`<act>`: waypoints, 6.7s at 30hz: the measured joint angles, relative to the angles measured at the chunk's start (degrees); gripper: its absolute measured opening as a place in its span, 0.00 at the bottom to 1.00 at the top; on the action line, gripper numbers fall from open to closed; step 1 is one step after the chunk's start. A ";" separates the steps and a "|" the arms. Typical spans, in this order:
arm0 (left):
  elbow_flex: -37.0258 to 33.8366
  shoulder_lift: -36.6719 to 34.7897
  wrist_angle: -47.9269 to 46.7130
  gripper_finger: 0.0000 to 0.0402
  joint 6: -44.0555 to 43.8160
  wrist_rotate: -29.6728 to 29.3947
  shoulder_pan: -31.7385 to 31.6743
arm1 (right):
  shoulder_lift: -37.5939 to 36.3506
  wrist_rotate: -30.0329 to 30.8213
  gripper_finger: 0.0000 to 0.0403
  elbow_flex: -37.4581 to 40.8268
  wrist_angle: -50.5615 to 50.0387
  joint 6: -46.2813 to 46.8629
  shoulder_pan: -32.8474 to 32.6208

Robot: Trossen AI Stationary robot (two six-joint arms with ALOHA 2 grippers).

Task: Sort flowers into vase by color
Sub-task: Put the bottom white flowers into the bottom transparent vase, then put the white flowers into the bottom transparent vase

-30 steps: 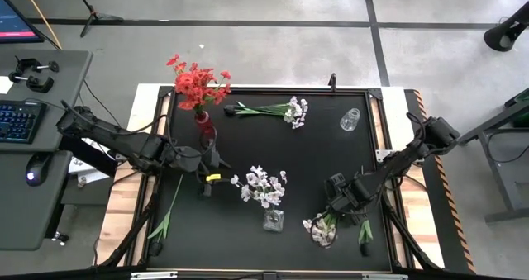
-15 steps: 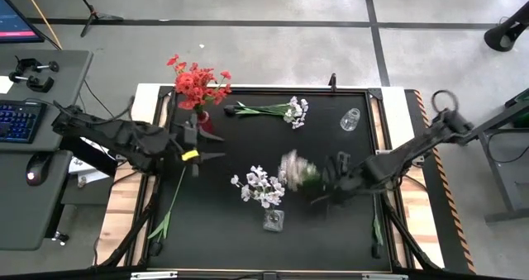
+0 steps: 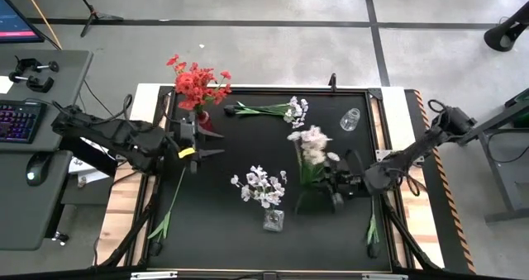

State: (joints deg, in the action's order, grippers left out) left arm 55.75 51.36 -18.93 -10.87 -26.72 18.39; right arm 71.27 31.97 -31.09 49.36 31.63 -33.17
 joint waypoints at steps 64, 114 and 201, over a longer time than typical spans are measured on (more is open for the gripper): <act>-0.04 0.98 -1.33 0.47 -3.69 -8.56 -0.04 | -4.40 -25.16 0.56 -9.46 -54.04 5.40 3.50; -0.04 10.42 19.28 0.47 -11.50 14.80 -24.02 | 27.86 -42.50 0.56 -19.53 -38.77 12.60 67.62; -0.04 10.58 18.81 0.47 -14.48 11.91 -25.55 | -13.08 -51.95 0.09 -5.67 -69.24 -6.50 56.49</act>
State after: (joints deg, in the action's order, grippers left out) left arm 55.70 61.93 -0.12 -25.35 -14.81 -7.16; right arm 58.19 -19.98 -36.76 -19.88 25.13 23.32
